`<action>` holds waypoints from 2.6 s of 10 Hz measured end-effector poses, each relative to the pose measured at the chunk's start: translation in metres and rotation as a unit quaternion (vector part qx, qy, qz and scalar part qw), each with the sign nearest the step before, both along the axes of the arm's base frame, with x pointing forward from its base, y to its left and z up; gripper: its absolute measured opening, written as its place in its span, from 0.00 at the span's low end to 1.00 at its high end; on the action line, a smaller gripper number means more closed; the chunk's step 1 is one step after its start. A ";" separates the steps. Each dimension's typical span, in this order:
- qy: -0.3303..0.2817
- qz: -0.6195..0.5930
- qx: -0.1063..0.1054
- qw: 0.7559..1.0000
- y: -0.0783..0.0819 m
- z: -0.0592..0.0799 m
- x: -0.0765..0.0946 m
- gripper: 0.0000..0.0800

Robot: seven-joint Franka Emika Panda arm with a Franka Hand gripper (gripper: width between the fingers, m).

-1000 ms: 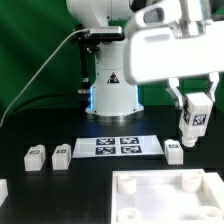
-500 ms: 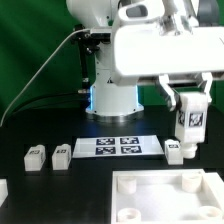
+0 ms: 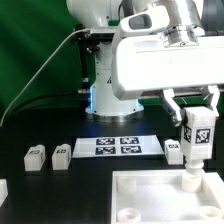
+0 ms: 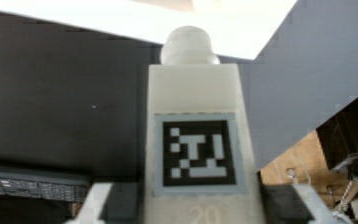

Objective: Assemble one leg

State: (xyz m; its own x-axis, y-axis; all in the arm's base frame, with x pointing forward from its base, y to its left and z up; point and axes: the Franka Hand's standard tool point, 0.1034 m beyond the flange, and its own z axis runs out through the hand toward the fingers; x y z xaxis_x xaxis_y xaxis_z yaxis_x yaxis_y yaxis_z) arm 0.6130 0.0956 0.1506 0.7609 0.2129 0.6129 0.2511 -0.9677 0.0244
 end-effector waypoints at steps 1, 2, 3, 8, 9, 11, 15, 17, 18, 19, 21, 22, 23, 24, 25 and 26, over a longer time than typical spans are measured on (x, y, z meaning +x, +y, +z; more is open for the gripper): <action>0.002 -0.001 0.006 1.000 0.002 -0.014 0.007 0.37; 0.000 -0.001 0.011 1.000 0.007 -0.027 0.008 0.37; 0.009 0.001 0.014 1.000 0.013 -0.039 0.005 0.37; 0.016 -0.002 0.020 1.000 0.025 -0.053 0.003 0.37; 0.015 -0.002 0.021 1.000 0.025 -0.053 0.003 0.37; 0.017 -0.001 0.017 1.000 0.021 -0.053 0.003 0.37; 0.029 -0.003 0.015 0.999 0.015 -0.065 -0.001 0.37; 0.013 -0.006 0.019 1.000 0.017 -0.067 0.006 0.37; 0.010 -0.006 0.020 1.000 0.017 -0.067 0.008 0.37; 0.010 -0.005 0.019 1.000 0.017 -0.067 0.008 0.37; 0.026 -0.010 0.020 0.999 0.017 -0.066 0.006 0.37; 0.029 -0.020 0.024 0.999 0.019 -0.066 0.004 0.37; 0.028 -0.018 0.022 0.999 0.019 -0.066 0.004 0.37; 0.029 -0.018 0.022 0.999 0.019 -0.066 0.004 0.37; 0.029 -0.018 0.022 0.999 0.019 -0.066 0.004 0.59; 0.030 -0.018 0.022 0.999 0.018 -0.066 0.004 0.74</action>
Offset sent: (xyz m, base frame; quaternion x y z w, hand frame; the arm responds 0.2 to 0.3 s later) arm 0.0126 0.0178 -0.0310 -0.0119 0.0258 0.0252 0.9993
